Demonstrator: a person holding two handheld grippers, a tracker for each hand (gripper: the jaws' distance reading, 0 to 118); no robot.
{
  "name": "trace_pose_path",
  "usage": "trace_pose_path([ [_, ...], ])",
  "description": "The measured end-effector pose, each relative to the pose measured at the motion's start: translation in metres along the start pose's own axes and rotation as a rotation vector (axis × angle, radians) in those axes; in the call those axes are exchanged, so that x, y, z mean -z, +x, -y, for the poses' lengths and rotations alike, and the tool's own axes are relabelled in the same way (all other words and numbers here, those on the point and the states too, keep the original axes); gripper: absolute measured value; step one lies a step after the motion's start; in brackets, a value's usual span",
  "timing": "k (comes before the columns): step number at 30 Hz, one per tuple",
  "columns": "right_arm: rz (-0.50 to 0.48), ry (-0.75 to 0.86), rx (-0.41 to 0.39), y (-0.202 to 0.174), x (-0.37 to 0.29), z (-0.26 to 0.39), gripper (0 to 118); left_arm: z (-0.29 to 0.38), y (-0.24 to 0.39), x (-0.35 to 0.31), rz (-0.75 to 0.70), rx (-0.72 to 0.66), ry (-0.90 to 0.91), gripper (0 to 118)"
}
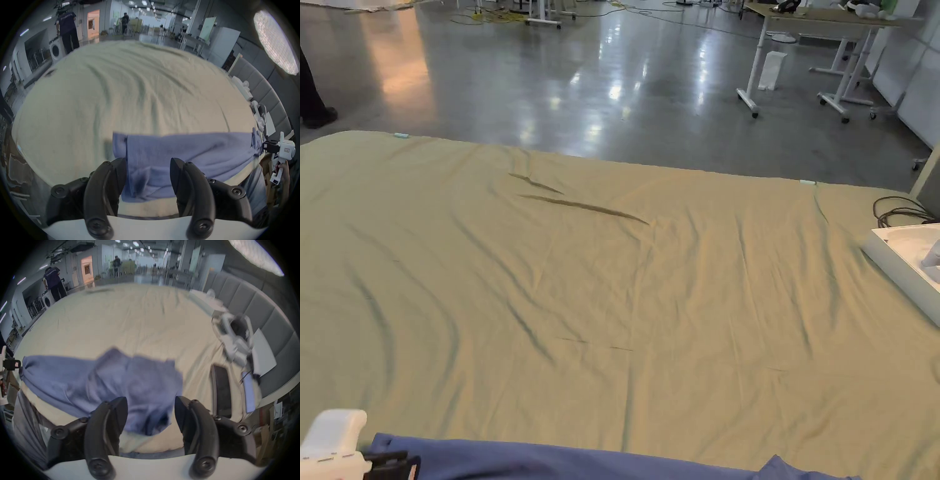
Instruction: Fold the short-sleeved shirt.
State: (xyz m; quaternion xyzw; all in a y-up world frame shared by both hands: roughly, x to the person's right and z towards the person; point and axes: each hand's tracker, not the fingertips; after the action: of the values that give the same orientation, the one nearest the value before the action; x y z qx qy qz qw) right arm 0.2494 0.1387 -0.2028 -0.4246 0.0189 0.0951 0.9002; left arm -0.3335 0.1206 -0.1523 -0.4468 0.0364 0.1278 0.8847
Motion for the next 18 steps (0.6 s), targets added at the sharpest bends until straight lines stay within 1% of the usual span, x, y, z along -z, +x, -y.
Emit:
trace_pose_path([
  [3,-0.004,0.151,0.034,-0.006,-0.021,-0.028,70,-0.019,0.025,-0.018,-0.003,0.023,0.099,60],
  [6,-0.024,0.317,0.079,-0.019,-0.036,-0.058,70,-0.042,0.054,-0.032,-0.031,0.073,0.276,60],
  [7,-0.002,0.364,0.091,-0.026,-0.041,-0.067,69,-0.049,0.057,-0.029,-0.044,0.085,0.311,60],
  [8,-0.005,0.412,0.095,-0.031,-0.045,-0.074,69,-0.054,0.064,-0.031,-0.053,0.103,0.358,60],
  [9,-0.013,0.477,0.113,-0.037,-0.051,-0.081,69,-0.059,0.075,-0.036,-0.065,0.109,0.413,60],
  [12,-0.005,0.603,0.168,-0.055,-0.061,-0.099,68,-0.068,0.103,-0.048,-0.095,0.118,0.552,60],
  [13,-0.006,0.634,0.184,-0.059,-0.064,-0.103,65,-0.070,0.111,-0.052,-0.099,0.119,0.594,60],
  [15,-0.009,0.685,0.201,-0.067,-0.066,-0.110,50,-0.073,0.125,-0.059,-0.105,0.134,0.655,54],
  [16,-0.004,0.697,0.201,-0.070,-0.067,-0.113,41,-0.074,0.131,-0.062,-0.104,0.140,0.675,49],
  [18,0.013,0.718,0.196,-0.077,-0.068,-0.118,21,-0.075,0.140,-0.064,-0.106,0.152,0.687,30],
])
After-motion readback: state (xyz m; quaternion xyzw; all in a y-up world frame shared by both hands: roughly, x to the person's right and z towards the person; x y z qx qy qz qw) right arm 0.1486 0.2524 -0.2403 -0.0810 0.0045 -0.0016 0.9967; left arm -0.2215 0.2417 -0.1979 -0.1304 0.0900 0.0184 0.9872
